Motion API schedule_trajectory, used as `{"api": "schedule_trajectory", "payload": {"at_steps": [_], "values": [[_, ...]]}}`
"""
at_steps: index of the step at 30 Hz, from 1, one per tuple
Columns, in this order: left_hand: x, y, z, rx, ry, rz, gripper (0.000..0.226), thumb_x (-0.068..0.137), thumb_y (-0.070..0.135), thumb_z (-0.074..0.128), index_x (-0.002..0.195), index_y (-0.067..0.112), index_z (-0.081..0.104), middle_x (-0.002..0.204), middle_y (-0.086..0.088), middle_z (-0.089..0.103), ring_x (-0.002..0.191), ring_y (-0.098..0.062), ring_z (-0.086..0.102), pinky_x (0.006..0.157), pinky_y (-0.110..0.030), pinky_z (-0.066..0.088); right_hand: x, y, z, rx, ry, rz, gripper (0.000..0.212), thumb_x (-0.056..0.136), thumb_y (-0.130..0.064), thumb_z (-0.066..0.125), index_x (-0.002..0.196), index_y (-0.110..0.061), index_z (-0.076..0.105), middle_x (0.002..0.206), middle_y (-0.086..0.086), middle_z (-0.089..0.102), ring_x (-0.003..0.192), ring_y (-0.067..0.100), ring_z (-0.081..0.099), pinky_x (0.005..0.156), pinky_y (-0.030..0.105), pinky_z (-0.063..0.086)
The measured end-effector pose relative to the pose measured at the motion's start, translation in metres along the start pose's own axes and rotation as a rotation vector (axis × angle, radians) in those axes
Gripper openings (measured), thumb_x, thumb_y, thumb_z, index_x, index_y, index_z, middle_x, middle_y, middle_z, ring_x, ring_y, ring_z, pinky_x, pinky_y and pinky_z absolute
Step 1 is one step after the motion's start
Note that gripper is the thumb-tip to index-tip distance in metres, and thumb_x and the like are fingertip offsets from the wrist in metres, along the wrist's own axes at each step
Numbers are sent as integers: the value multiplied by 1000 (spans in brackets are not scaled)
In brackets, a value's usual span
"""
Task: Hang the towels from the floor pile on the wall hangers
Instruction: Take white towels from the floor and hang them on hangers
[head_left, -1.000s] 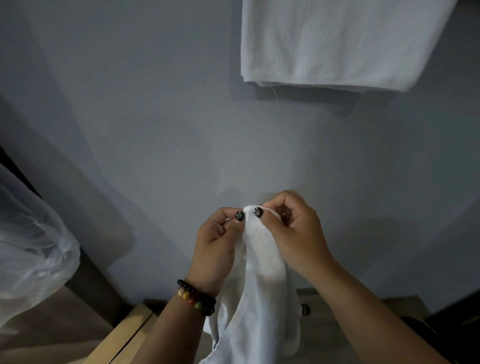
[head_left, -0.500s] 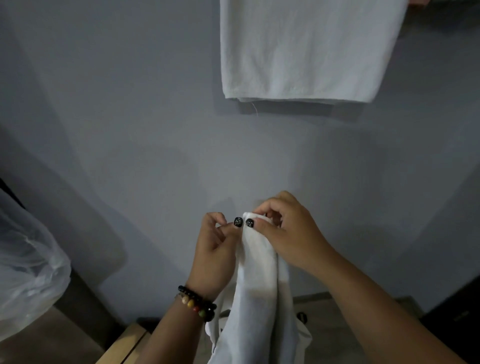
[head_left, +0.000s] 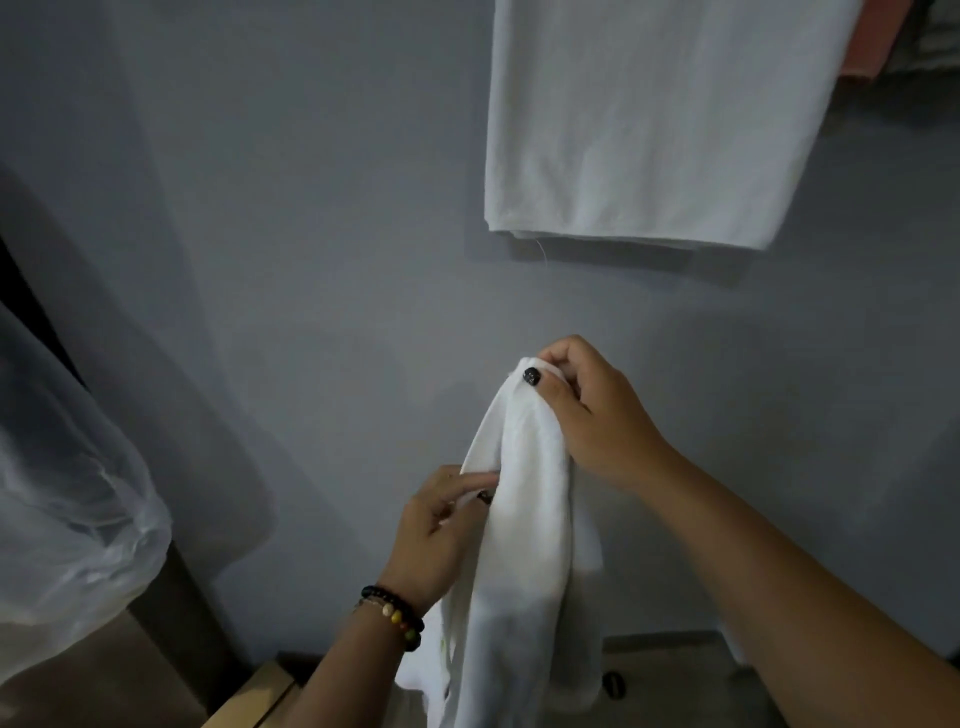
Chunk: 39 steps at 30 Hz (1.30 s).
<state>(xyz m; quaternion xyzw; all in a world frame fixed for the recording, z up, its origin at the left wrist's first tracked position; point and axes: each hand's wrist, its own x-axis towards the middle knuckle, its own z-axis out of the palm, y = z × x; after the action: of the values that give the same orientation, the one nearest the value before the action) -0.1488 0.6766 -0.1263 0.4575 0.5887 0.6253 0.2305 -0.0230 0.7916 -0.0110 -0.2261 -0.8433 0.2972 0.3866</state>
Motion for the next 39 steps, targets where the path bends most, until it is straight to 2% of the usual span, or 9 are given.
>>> {"api": "schedule_trajectory", "payload": {"at_steps": [3,9,12,15,18,23,29,36,39], "values": [[1,-1,3,15,-64,-31,40,73,47,51,104,31,71,104,0,56,102,-6,56,89,-15,42,6,-2,-2,92,-76,-27,7,97,-19,54,90,-20,54,66,-16,55,57,-2,48,56,10,34],[14,-2,2,-8,-154,-6,37,76,50,68,83,14,66,99,-7,56,100,-22,57,94,-40,45,16,1,-11,185,-84,-41,10,91,-28,54,89,-19,56,63,-24,56,54,-3,46,55,9,33],[16,-2,9,-28,-170,4,36,74,49,73,90,17,76,106,-5,61,102,-14,62,91,-30,51,19,8,-14,163,-61,-26,8,94,-25,55,89,-18,56,63,-25,56,55,-3,46,56,9,33],[18,-5,20,14,-57,41,29,77,46,76,73,18,76,93,-4,63,85,-8,63,76,-23,53,19,12,-17,164,-37,-21,10,89,-31,53,87,-21,56,64,-25,56,56,-2,45,57,11,33],[21,-25,24,194,89,92,56,79,55,69,53,7,58,65,4,48,59,-8,49,55,-17,38,19,15,-20,168,8,-20,10,87,-33,53,86,-23,56,67,-23,56,58,-2,46,59,12,36],[9,-82,29,318,48,50,69,78,71,56,55,6,55,67,-3,53,60,-14,54,58,-34,46,22,20,-30,212,183,19,8,86,-32,54,85,-24,56,76,-6,58,67,6,50,61,20,40],[2,-98,33,151,154,-110,50,73,64,51,51,21,37,49,11,38,49,-2,35,50,-23,30,22,33,-48,162,287,45,7,87,-31,53,83,-25,53,75,-9,55,66,4,48,61,18,40],[9,-100,48,176,-146,-153,45,71,62,57,54,20,59,78,4,52,68,0,53,65,-14,39,13,34,-60,225,351,55,7,90,-25,54,83,-26,54,74,-7,56,63,2,48,57,17,39],[7,-100,66,155,-181,-214,34,84,45,65,63,19,60,86,-1,51,71,3,54,67,-13,40,13,25,-63,251,306,17,9,91,-19,55,84,-24,54,74,-10,56,64,-3,50,61,13,41]]}}
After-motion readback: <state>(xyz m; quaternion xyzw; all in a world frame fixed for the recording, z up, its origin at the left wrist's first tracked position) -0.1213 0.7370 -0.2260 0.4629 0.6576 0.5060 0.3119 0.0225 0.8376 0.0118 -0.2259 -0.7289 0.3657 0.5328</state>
